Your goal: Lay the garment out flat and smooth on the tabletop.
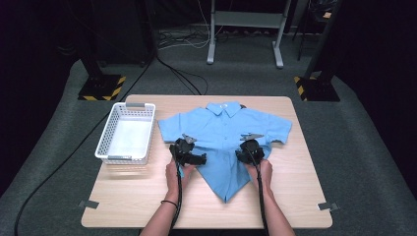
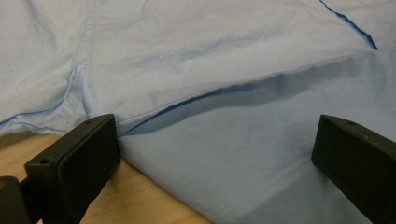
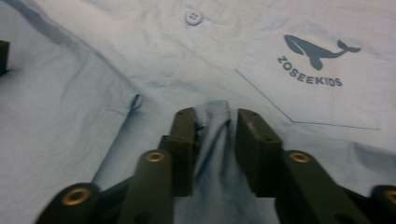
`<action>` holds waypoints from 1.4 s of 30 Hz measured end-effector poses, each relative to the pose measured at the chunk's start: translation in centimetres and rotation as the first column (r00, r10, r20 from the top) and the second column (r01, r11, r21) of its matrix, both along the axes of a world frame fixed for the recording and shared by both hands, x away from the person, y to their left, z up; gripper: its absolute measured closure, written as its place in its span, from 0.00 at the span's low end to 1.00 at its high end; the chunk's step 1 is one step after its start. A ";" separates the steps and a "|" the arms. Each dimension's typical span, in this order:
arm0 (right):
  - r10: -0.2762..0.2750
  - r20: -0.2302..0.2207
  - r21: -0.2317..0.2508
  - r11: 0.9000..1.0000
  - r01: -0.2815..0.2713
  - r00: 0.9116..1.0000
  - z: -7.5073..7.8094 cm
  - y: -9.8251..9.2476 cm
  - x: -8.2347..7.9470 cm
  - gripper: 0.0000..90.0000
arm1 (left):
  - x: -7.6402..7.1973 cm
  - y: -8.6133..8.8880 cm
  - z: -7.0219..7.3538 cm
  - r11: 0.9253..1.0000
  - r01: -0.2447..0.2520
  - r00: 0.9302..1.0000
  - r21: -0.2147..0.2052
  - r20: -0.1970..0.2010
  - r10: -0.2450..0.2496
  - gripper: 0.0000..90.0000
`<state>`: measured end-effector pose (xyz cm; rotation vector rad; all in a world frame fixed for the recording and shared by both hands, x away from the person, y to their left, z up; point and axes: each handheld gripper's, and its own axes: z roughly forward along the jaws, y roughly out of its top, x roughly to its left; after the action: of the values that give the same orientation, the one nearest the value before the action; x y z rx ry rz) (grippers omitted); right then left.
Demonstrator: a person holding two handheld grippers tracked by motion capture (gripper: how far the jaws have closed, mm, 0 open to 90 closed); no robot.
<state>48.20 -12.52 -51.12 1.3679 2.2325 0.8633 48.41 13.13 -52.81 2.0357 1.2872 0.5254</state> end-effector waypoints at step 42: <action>-0.036 0.096 0.054 0.998 0.031 0.995 1.9 -5.2 -7.4 0.86 | 0.0 0.0 0.0 1.000 0.000 1.000 0.000 0.000 0.000 0.01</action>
<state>40.85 -17.76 -49.20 1.3528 2.1222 0.9625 48.42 13.13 -52.81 2.0358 1.2868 0.5253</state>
